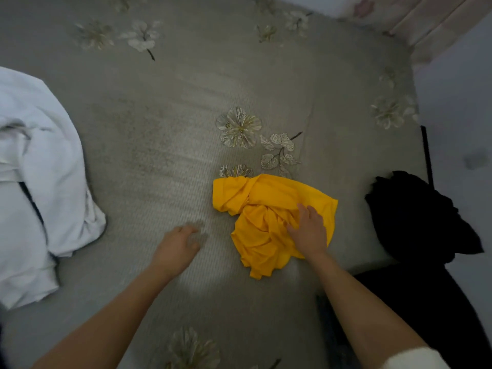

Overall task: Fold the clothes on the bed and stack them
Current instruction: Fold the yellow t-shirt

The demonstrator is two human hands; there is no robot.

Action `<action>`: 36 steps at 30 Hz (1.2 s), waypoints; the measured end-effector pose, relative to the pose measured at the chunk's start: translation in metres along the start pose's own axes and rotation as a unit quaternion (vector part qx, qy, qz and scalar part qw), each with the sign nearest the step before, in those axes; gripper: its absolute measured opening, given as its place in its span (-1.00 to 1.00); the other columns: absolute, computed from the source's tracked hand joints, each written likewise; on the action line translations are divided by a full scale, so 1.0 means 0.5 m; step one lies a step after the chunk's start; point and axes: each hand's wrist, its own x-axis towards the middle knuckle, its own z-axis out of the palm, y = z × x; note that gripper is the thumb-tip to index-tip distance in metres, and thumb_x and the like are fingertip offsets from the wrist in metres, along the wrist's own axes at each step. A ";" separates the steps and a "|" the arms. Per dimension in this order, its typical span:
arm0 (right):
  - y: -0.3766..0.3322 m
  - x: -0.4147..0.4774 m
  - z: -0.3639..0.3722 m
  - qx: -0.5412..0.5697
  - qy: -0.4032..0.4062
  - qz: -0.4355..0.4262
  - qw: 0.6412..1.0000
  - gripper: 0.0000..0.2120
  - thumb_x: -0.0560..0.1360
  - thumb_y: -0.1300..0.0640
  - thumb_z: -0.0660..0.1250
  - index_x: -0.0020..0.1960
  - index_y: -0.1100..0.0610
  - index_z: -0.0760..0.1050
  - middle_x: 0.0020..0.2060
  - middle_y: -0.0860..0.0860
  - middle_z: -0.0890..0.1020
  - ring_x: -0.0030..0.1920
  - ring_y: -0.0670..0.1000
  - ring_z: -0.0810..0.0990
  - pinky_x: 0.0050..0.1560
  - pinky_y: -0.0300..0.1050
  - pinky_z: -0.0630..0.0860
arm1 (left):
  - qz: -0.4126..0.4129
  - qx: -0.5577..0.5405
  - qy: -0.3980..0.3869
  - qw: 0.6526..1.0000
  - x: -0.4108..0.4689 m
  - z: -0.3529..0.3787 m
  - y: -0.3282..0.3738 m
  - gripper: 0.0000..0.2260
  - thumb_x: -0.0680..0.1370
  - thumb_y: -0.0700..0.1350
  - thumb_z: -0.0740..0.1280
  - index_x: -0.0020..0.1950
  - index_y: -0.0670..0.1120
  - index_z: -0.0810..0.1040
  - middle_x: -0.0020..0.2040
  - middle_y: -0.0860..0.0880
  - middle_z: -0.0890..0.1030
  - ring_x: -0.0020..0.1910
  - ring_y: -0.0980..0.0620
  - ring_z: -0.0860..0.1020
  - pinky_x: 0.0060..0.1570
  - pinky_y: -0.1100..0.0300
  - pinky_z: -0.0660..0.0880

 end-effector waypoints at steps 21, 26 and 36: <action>-0.065 -0.219 -0.175 0.329 0.125 -0.029 0.935 -0.84 0.53 0.29 0.24 -0.20 0.12 0.39 -0.29 0.00 0.46 -0.23 -0.03 0.42 -0.29 -0.36 0.31 | -0.010 -0.087 -0.025 0.996 -0.136 0.008 0.013 -0.63 0.57 -0.12 0.23 0.37 -0.16 0.37 0.33 -0.14 0.44 0.29 -0.07 0.42 0.24 0.13 0.33; -0.119 -0.355 -0.365 0.378 0.161 -0.090 0.907 -0.73 0.54 0.30 0.20 -0.25 0.00 0.35 -0.38 -0.03 0.36 -0.41 -0.22 0.37 -0.35 -0.37 0.29 | 0.167 -0.110 -0.010 0.980 -0.231 -0.066 0.134 -0.25 0.41 0.17 0.37 0.48 -0.09 0.18 0.45 -0.08 0.28 0.42 -0.05 0.26 0.35 0.11 0.21; -0.156 -0.646 -0.600 0.393 0.266 -0.151 0.867 -0.73 0.57 0.31 0.15 -0.24 0.02 0.34 -0.38 -0.02 0.39 -0.53 -0.26 0.38 -0.48 -0.41 0.31 | 0.348 -0.173 -0.010 0.922 -0.390 -0.154 0.277 -0.73 0.49 -0.17 0.36 0.17 -0.06 0.48 -0.01 -0.01 0.51 0.02 -0.01 0.48 -0.02 0.14 0.44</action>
